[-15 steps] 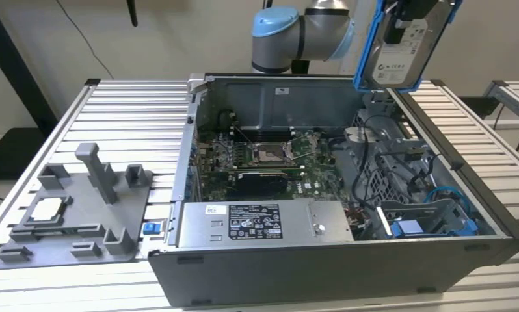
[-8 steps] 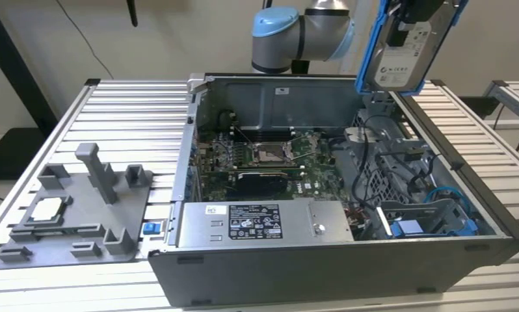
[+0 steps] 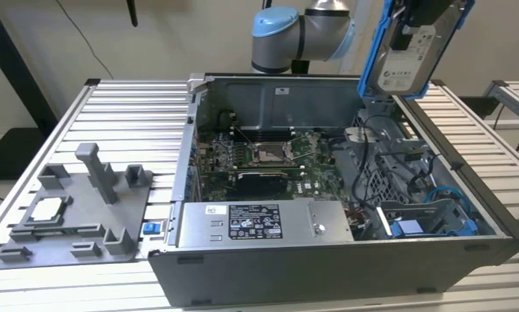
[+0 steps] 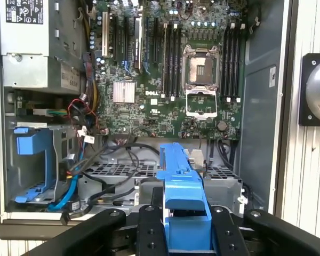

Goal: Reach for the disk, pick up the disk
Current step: 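Pick up the disk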

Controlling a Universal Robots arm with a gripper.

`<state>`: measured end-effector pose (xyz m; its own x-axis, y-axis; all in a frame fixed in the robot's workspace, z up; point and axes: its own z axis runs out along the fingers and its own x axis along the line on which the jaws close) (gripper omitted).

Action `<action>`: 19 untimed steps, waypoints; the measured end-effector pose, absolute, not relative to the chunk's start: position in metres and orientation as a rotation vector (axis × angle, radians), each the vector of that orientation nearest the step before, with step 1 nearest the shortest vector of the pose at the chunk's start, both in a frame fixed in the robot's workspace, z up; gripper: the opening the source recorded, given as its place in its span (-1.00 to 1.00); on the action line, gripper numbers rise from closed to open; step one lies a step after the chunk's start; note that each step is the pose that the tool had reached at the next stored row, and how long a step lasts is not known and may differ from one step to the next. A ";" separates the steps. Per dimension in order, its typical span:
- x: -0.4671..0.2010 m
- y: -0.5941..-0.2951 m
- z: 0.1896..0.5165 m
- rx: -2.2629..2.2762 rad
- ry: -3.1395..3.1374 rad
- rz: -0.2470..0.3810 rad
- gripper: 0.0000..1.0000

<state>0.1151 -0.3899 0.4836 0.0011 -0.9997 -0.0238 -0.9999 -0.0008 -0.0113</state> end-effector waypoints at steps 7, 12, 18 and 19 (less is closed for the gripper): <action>0.115 -0.395 0.484 -2.205 2.203 0.014 -1.00; 0.115 -0.396 0.484 -2.205 2.203 0.014 -1.00; 0.115 -0.396 0.484 -2.205 2.203 0.014 -1.00; 0.115 -0.396 0.484 -2.205 2.203 0.014 -1.00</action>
